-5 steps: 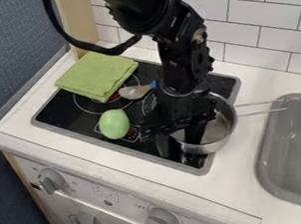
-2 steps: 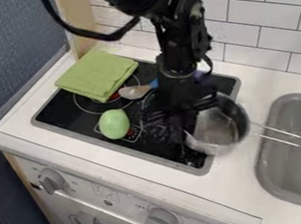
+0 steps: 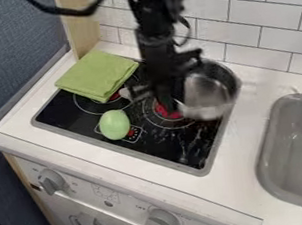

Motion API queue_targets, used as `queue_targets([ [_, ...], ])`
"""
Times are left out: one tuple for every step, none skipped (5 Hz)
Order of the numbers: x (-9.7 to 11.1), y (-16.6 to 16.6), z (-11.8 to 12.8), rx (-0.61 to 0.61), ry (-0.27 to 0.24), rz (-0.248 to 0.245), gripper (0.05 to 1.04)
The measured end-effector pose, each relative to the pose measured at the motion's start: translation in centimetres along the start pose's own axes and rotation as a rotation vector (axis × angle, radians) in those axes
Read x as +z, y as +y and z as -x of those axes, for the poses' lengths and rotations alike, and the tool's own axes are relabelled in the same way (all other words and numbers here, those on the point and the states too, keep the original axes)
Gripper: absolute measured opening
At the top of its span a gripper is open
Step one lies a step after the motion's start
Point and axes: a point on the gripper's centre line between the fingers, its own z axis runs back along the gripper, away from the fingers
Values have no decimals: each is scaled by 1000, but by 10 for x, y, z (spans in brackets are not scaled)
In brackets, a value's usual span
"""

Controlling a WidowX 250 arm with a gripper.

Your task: Pick the silver pot up and put it on the cloth lying at the left corner of the shelve

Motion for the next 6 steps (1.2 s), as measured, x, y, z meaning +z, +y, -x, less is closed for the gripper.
queue_targets([
  [11, 17, -30, 165, 10, 61, 77],
  [26, 37, -62, 241, -45, 24, 77],
  [24, 56, -88, 301, -58, -10, 77],
  [21, 72, -112, 406, -78, -44, 77],
  [14, 78, -128, 442, -66, -58, 77],
  [1, 82, -136, 442, -47, -89, 77],
])
